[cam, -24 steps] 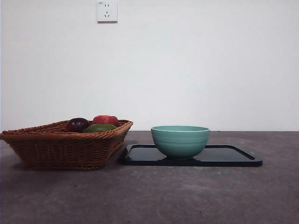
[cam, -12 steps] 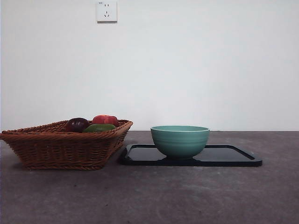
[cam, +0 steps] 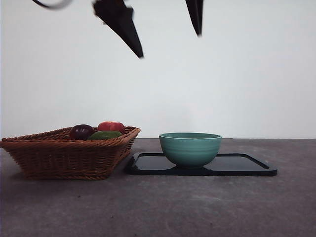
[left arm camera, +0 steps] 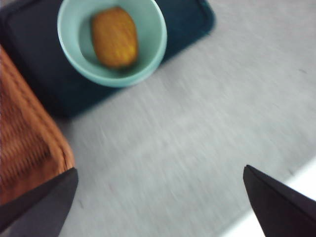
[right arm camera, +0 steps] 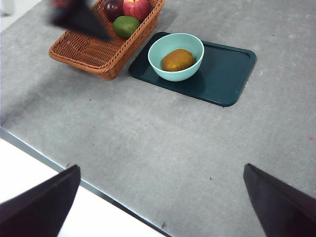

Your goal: Pick up the wifruite, put it on the bowl, pick up the plate, put it on desk

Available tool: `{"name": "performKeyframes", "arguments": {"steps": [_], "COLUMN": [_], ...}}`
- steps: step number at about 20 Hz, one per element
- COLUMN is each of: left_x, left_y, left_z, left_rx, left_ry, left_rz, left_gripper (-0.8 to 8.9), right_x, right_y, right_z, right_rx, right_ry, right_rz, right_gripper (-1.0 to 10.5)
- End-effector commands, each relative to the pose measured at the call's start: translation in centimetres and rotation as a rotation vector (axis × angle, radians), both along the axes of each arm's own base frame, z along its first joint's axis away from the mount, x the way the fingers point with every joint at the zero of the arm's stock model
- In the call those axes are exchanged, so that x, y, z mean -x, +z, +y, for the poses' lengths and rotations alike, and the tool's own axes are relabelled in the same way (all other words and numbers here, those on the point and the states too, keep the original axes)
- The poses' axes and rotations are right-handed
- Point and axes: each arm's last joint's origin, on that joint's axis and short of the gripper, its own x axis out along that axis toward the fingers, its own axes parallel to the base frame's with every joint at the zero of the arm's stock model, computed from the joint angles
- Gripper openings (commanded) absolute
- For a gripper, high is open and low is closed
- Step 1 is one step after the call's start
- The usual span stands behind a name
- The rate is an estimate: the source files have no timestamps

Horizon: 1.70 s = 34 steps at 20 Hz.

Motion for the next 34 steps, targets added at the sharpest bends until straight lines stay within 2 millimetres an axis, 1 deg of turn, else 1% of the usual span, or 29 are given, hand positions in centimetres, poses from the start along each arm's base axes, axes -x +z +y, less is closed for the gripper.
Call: {"name": "performKeyframes", "arguments": {"steps": [1, 4, 6, 9, 11, 18, 21, 23, 27, 30, 33, 34], "left_x": [-2.5, -5.9, -7.6, -9.6, -10.5, -11.9, -12.2, -12.4, -12.5, -12.5, -12.6, -12.6], "left_y": [-0.7, -2.6, -4.0, -6.5, -7.8, -11.6, -12.8, -13.5, -14.8, -15.7, -15.7, -15.7], "left_z": [-2.0, -3.7, -4.5, -5.3, -5.7, -6.8, -7.1, -7.1, -7.2, -7.5, -7.5, -7.5], "left_rx": [-0.016, -0.021, -0.029, -0.035, -0.028, -0.068, -0.086, -0.116, -0.144, -0.156, -0.151, -0.15], "left_ry": [-0.056, -0.044, -0.048, -0.063, -0.056, -0.069, -0.062, -0.053, -0.056, -0.063, -0.063, -0.063], "left_rz": [-0.027, -0.034, -0.037, -0.056, -0.064, -0.047, -0.05, -0.055, -0.024, -0.011, -0.017, -0.018], "left_gripper": [5.6, 5.6, 5.6, 5.6, 5.6, 5.57, 5.51, 5.23, 5.08, 4.2, 2.88, 2.57], "right_x": [0.6, 0.6, 0.6, 0.6, 0.6, 0.6, 0.6, 0.6, 0.6, 0.6, 0.6, 0.6], "right_y": [-0.3, -0.3, -0.3, -0.3, -0.3, -0.3, -0.3, -0.3, -0.3, -0.3, -0.3, -0.3], "right_z": [-0.2, -0.2, -0.2, -0.2, -0.2, -0.2, -0.2, -0.2, -0.2, -0.2, -0.2, -0.2], "right_rx": [0.012, 0.012, 0.012, 0.012, 0.012, 0.011, 0.005, 0.001, -0.001, -0.001, -0.003, -0.003], "right_ry": [0.0, 0.0, 0.0, -0.001, 0.0, -0.001, -0.005, -0.009, -0.011, -0.011, -0.013, -0.013], "right_rz": [0.062, 0.062, 0.062, 0.062, 0.063, 0.063, 0.067, 0.07, 0.072, 0.072, 0.074, 0.074], "right_gripper": [6.1, 6.1, 6.1, 6.1, 6.1, 6.1, 6.1, 6.1, 6.1, 6.1, 6.1, 6.1]}}
